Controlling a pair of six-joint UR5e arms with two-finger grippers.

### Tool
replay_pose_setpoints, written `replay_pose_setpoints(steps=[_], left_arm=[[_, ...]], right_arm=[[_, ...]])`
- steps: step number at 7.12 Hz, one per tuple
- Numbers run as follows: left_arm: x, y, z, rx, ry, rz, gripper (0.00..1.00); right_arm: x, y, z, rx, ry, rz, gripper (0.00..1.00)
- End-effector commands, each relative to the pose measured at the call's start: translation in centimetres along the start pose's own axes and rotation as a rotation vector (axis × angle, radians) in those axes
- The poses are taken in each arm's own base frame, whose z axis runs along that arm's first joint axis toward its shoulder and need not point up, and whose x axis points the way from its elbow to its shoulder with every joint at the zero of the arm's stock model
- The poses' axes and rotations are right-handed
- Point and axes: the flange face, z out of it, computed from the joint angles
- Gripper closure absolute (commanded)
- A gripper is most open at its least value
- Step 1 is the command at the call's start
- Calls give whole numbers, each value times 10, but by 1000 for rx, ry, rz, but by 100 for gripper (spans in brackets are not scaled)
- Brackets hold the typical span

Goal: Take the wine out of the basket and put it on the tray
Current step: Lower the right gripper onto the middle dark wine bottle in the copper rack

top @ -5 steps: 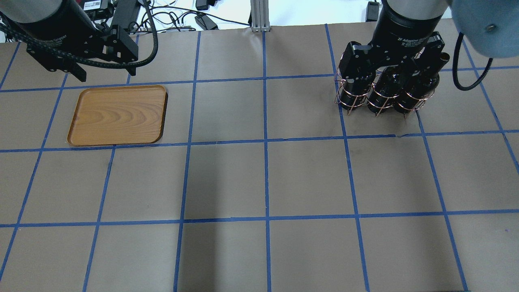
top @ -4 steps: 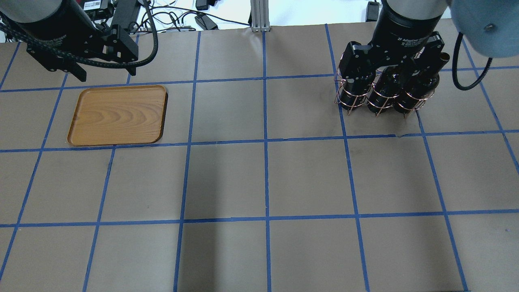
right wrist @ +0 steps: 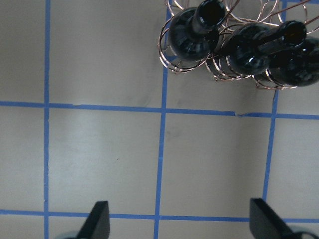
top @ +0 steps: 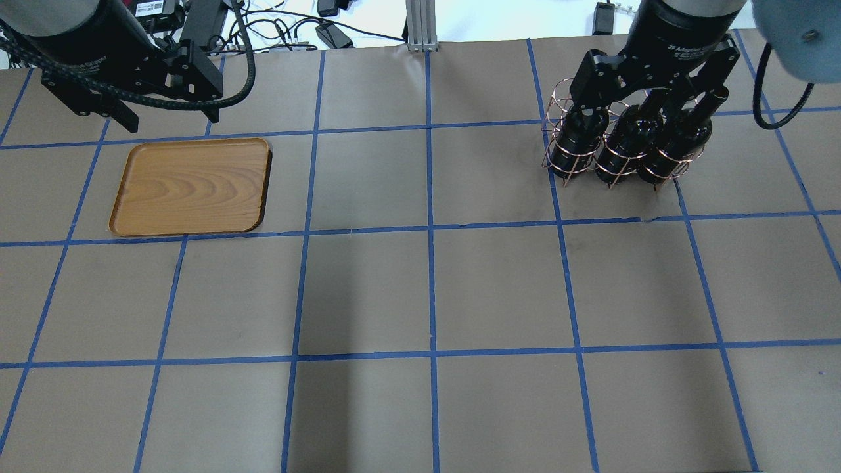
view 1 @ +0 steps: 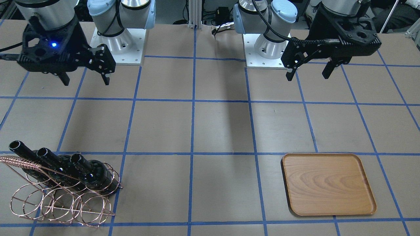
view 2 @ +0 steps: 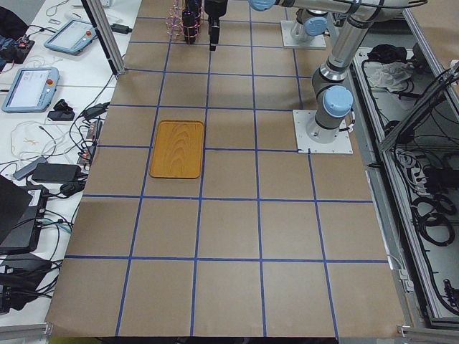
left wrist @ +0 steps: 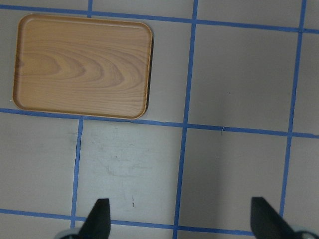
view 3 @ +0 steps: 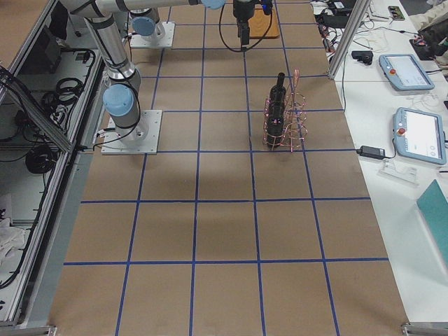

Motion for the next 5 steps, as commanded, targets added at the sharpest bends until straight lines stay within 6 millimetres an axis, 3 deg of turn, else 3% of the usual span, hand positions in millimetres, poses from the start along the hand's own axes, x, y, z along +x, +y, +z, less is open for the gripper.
replay_pose_setpoints(steps=[1,2,3,4,5], left_arm=[[0,0,0,2,1,0,0],[-1,0,-8,19,-4,-1,0],[0,0,-12,27,-1,-1,0],[1,2,-12,27,7,-1,0],[2,1,-7,13,7,0,0]], right_arm=[[47,-42,27,64,15,47,0],[51,-56,42,73,18,44,0],[67,-68,58,63,16,63,2],[95,-73,68,55,2,102,3],[102,-81,78,59,-31,109,4]])
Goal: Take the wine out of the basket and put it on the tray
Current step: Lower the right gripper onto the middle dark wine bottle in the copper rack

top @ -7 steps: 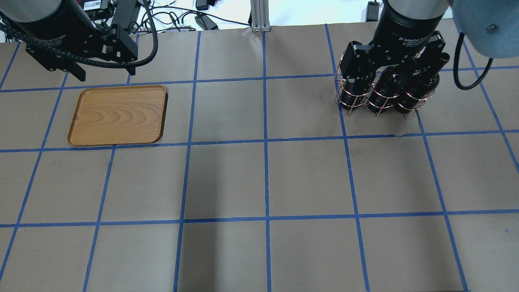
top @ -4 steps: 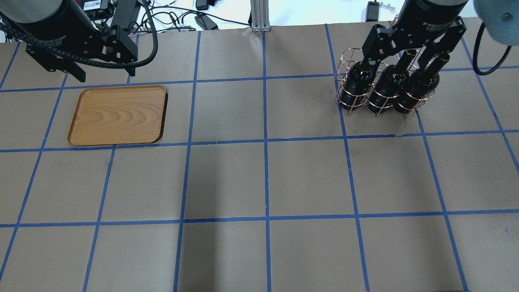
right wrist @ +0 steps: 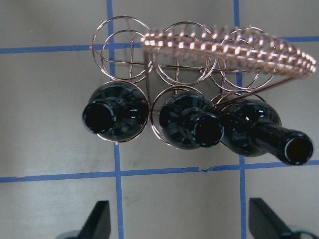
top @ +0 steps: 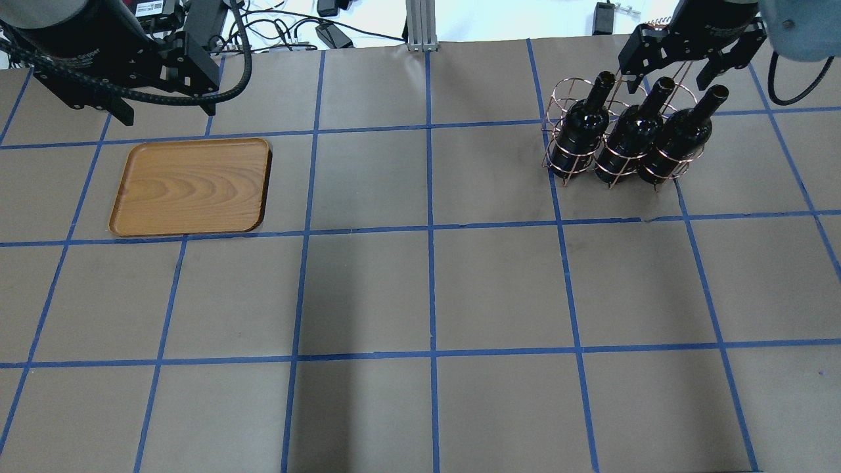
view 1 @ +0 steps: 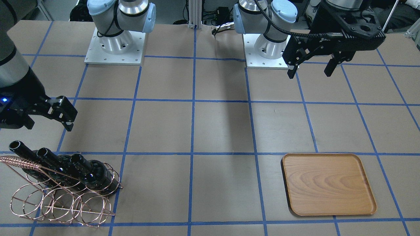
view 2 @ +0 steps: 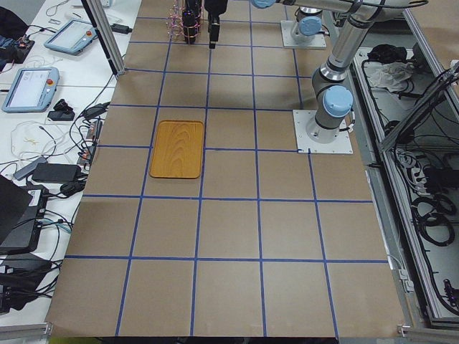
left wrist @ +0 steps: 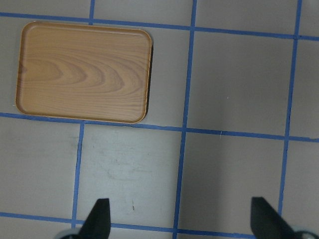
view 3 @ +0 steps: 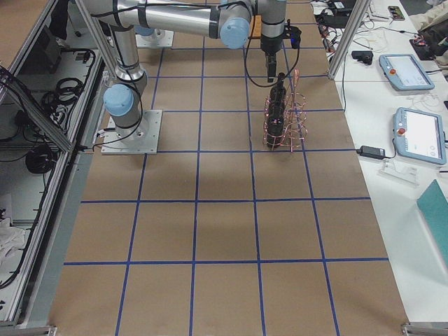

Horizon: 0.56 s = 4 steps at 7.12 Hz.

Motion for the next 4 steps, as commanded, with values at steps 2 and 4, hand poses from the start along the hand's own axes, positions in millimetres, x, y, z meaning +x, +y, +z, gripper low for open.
replay_pose_setpoints(steps=[2,4], left_arm=[[4,-1,13,-22,-4,43,0],[4,3,12,-24,-9,51,0]], right_arm=[[19,-25,38,39,-23,23,4],[20,-33,45,65,-20,18,10]])
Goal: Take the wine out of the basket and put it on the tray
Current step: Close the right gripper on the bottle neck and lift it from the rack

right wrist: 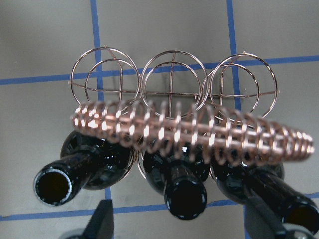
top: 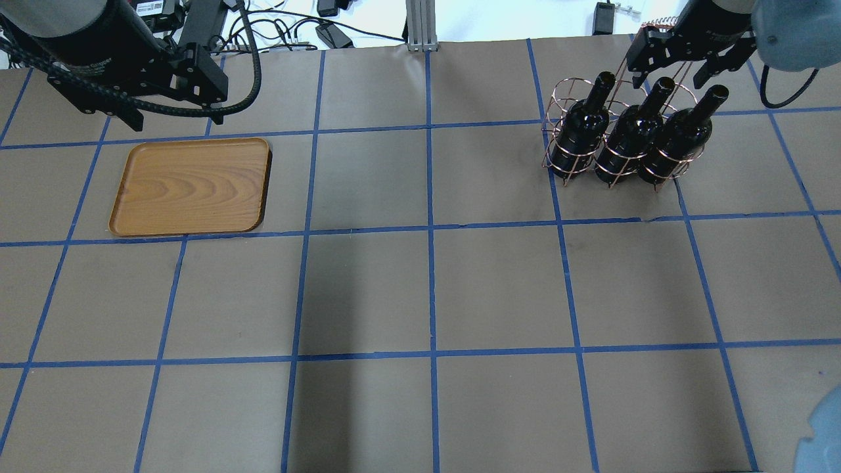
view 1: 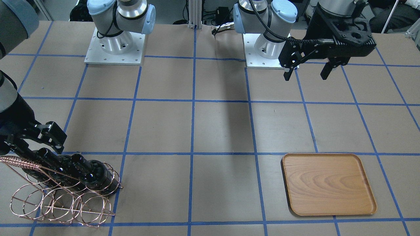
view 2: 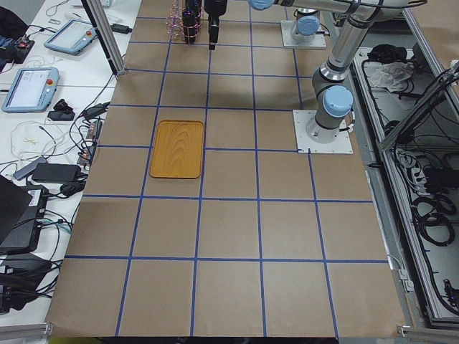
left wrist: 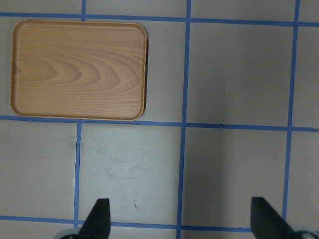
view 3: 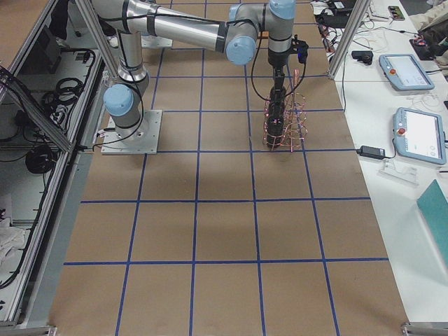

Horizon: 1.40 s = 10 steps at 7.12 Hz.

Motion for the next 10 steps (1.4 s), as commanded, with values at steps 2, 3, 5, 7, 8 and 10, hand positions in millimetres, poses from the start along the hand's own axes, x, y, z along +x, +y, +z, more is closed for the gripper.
replay_pose_setpoints(steps=[2,3,5,7,8,10], left_arm=[[-1,6,2,-9,-24,13,0],[-2,8,-2,-6,-27,13,0],[-4,7,3,-15,-51,12,0],[-5,6,3,-15,-62,9,0],[-5,7,2,-13,-64,9,0],[-5,7,2,-13,-62,12,0]], right_arm=[[2,-13,28,10,1,-3,12],[2,-12,30,-4,0,-4,19],[2,-11,33,-13,-1,-7,33],[2,-8,36,-42,-2,-20,44],[2,-5,38,-70,3,-25,44],[2,-6,38,-69,1,-38,60]])
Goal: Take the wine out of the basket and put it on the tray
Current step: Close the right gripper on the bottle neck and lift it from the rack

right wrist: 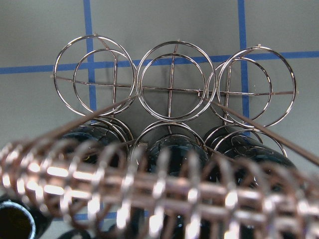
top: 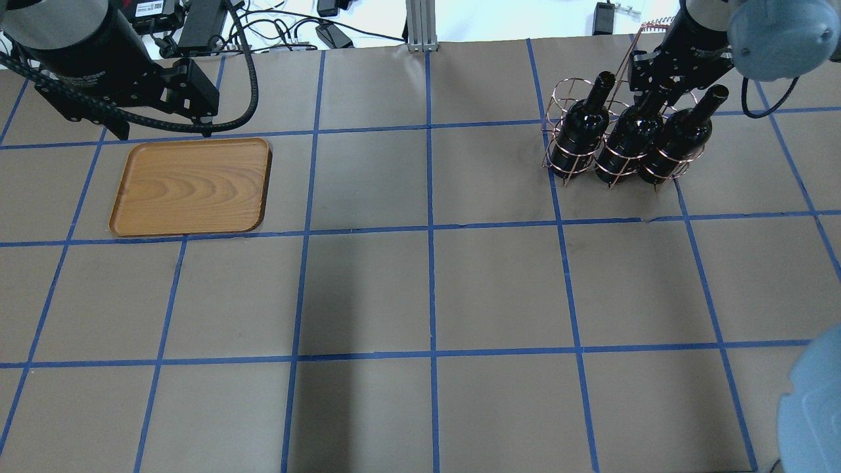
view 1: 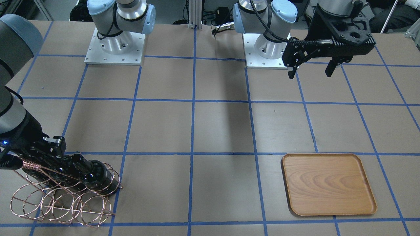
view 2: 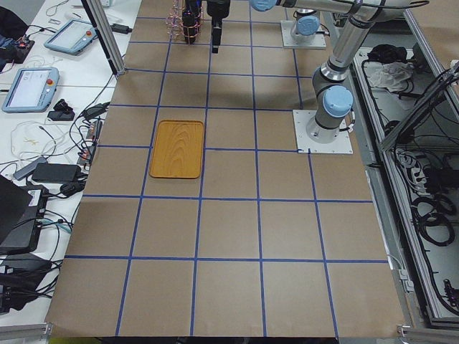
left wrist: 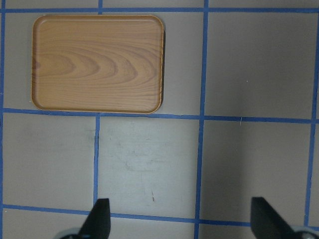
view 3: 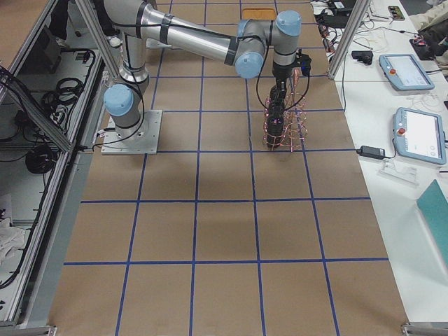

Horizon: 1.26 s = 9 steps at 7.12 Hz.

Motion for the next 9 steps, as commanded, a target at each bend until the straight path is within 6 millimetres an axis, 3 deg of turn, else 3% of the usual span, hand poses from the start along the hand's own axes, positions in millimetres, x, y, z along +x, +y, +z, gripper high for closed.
replay_pose_setpoints(steps=[1,3,4,5,7,8,9], left_arm=[[0,1,-1,2,0,2,0],[1,-2,2,0,5,-1,0],[-1,-1,0,5,1,0,0],[-1,-1,-1,6,1,0,0],[-1,0,-1,5,1,0,0],[-1,1,-2,6,0,0,0],[-1,1,-3,8,0,0,0]], right_arm=[[0,0,0,-2,0,-19,70],[0,1,-3,-1,3,-57,85],[-1,-3,-18,29,-4,-61,86],[-2,-5,-56,50,0,-63,84],[-7,13,-143,33,4,-64,84],[-14,39,-180,48,13,-69,84],[-21,62,-200,29,7,-57,84]])
